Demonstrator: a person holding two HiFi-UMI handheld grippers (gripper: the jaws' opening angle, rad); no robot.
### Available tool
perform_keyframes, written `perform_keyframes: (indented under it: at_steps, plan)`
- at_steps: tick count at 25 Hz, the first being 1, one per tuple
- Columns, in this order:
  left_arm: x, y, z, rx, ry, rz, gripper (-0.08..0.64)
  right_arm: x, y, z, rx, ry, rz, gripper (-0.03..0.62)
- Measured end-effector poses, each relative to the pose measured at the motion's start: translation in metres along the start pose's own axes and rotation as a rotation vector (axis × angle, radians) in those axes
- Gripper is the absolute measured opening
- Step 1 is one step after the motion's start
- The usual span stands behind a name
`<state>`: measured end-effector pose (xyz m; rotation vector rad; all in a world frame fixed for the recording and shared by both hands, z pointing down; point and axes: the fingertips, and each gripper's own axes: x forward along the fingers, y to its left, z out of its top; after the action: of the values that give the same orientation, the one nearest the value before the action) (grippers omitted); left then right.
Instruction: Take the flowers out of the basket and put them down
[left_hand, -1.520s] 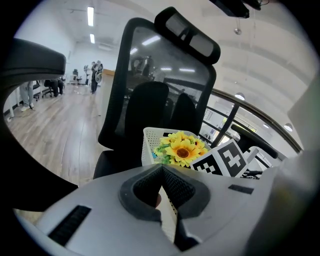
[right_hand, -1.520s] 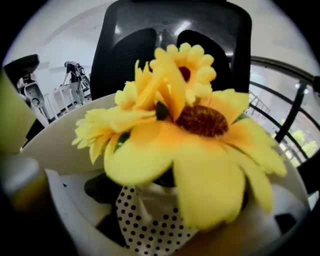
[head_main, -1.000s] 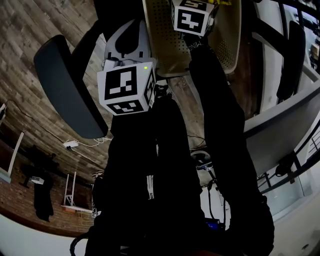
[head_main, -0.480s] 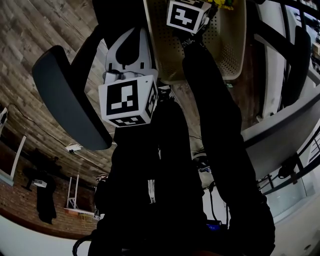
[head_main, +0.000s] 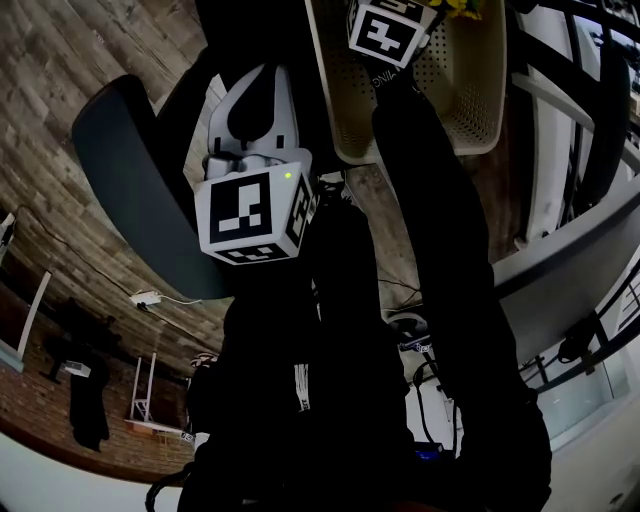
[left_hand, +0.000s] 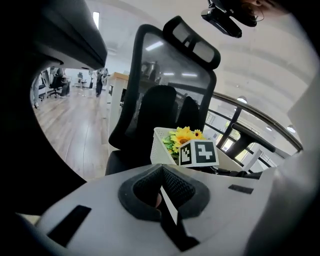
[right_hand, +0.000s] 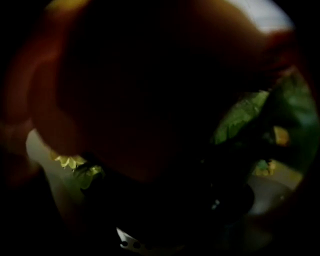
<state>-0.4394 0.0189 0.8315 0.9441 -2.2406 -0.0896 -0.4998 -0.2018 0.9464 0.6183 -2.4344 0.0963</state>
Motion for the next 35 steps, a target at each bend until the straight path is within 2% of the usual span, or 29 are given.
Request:
perform_keyframes:
  at_steps: [5,10,18,24,29,35]
  plan:
    - [-0.01,-0.02,0.002,0.01,-0.012,-0.021,0.0,-0.03,-0.001,0.0,-0.021,-0.038,0.029,0.54]
    - [-0.031,-0.045,0.023,0.031,-0.04,-0.049,0.0,-0.08,-0.004,0.033,-0.01,-0.091,0.037,0.54]
    - [-0.09,-0.089,0.091,0.061,-0.078,-0.071,0.0,-0.192,-0.024,0.122,0.037,-0.151,0.036,0.54]
    - [-0.15,-0.137,0.142,0.103,-0.117,-0.089,0.001,-0.296,-0.056,0.187,0.087,-0.207,0.014,0.54]
    - [-0.189,-0.138,0.185,0.117,-0.132,-0.102,0.0,-0.358,-0.048,0.227,0.118,-0.222,-0.003,0.54]
    - [-0.257,-0.177,0.22,0.144,-0.152,-0.152,0.0,-0.467,-0.066,0.256,0.164,-0.249,-0.061,0.54]
